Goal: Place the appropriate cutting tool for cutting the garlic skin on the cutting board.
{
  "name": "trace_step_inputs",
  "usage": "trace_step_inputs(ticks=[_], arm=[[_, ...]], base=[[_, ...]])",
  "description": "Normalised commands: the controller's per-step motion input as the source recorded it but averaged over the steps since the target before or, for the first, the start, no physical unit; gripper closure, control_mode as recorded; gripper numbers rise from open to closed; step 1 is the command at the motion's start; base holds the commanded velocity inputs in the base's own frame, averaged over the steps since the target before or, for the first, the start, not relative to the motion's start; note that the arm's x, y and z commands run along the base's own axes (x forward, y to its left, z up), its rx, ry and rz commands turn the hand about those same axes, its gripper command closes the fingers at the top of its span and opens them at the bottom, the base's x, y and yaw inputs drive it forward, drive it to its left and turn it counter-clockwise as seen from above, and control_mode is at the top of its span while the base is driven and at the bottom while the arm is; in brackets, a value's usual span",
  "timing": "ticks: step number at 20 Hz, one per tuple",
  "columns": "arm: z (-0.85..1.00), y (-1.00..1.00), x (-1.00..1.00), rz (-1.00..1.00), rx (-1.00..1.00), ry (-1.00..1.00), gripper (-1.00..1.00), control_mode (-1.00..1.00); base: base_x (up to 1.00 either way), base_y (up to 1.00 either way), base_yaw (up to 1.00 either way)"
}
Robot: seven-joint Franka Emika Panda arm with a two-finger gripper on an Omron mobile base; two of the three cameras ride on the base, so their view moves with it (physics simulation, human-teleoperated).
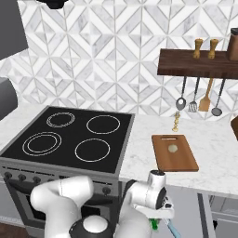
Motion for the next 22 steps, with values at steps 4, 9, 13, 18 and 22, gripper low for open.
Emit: trace_step_inputs(ticks=[4,9,13,18,22], arm=[[0.72,-0.01,-0.81,0.07,0.0,-0.02,1.0,-1.0],[0.98,0.0,-0.79,0.07,0.0,0.0,1.0,-1.0],[1.0,0.0,-0.69,0.09,0.0,-0.01,1.0,-1.0],[1.0,0.0,-0.51,0.11,0.0,-0.11,1.0,-1.0],[1.0,0.0,-0.32,0.1,0.0,-0.22,1.0,-1.0]], base=[[0.0,0.0,0.0],[0.0,0.0,0.0],[0.0,0.0,0.0],[0.0,0.0,0.0],[0.0,0.0,0.0]])
